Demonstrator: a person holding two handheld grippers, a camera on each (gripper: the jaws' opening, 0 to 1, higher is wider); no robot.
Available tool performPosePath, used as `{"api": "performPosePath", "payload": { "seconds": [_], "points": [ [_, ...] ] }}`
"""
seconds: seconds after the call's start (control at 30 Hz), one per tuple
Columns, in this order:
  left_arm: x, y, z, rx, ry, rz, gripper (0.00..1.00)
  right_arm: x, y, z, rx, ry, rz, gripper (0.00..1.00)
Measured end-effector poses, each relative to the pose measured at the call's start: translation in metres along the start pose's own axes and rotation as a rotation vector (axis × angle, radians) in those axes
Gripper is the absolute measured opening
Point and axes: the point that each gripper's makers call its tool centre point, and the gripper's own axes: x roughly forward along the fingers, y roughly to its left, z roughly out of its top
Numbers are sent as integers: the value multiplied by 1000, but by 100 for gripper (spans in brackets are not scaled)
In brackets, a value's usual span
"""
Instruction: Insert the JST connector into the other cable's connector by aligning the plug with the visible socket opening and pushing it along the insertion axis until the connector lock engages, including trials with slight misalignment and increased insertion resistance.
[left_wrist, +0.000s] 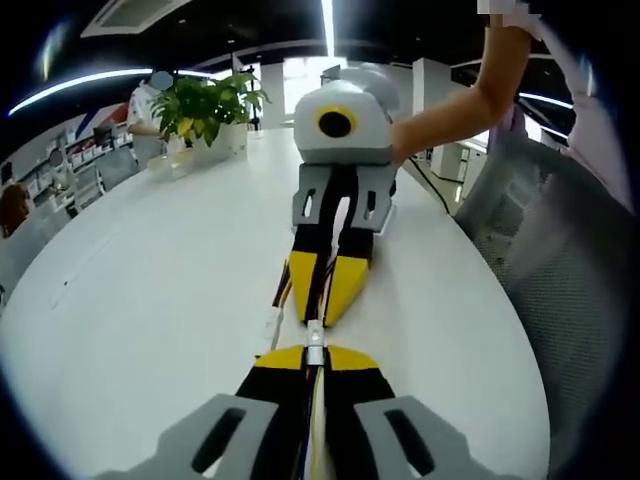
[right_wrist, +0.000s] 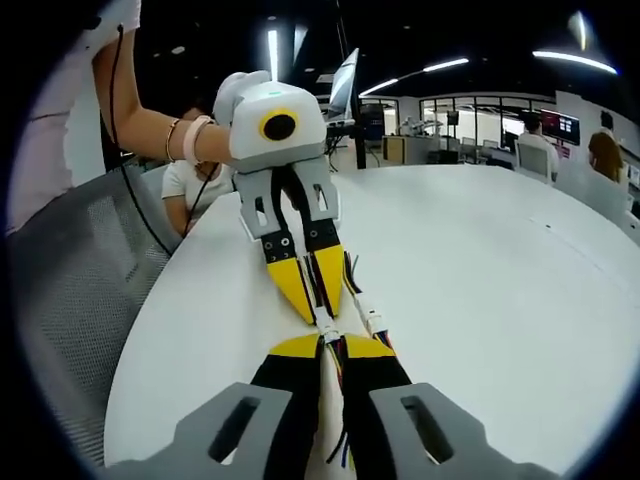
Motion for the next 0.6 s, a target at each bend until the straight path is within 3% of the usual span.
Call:
{"api": "performPosePath", "payload": {
  "seconds": [0.4,0.5,0.6],
  "points": [
    [0,-3,1,1,39,30,0,-1,0,-2,32,11,-29,4],
    [0,-1,-1,-57,49,54,0,-1,-1,-2,56,13,-35,4],
    [-1,0,-1,-61,49,67,0,0,-3,-2,57,16,-45,4]
  ]
}}
